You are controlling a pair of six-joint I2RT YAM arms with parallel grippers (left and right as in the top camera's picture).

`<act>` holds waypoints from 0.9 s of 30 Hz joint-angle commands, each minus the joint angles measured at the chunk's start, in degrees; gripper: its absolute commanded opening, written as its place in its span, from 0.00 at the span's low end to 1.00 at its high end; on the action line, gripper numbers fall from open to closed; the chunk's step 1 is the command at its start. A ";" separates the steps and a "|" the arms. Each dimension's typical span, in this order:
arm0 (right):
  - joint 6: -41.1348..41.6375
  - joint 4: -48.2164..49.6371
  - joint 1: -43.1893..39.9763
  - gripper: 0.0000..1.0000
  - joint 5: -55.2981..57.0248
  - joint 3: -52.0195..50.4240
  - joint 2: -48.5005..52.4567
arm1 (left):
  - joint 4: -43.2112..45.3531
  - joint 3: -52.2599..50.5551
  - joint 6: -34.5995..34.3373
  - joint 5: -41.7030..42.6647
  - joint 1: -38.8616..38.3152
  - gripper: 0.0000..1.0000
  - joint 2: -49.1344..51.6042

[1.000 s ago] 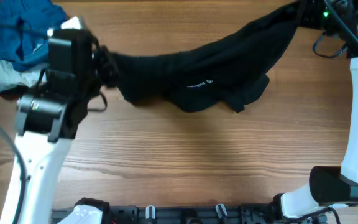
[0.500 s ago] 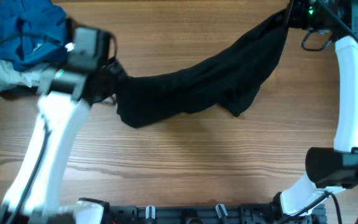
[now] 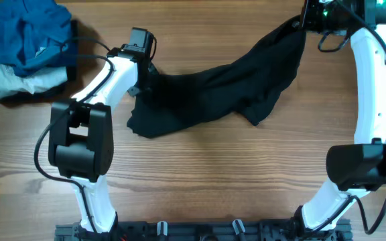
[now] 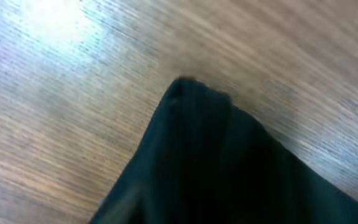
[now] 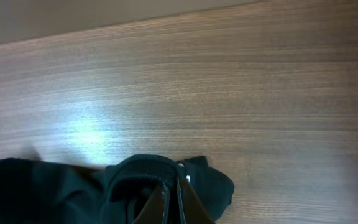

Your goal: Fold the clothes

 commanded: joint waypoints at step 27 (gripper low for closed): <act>-2.49 -0.42 -0.13 0.04 -1.64 -0.11 0.26 | -7.02 -6.47 9.66 0.37 -2.91 0.48 -9.86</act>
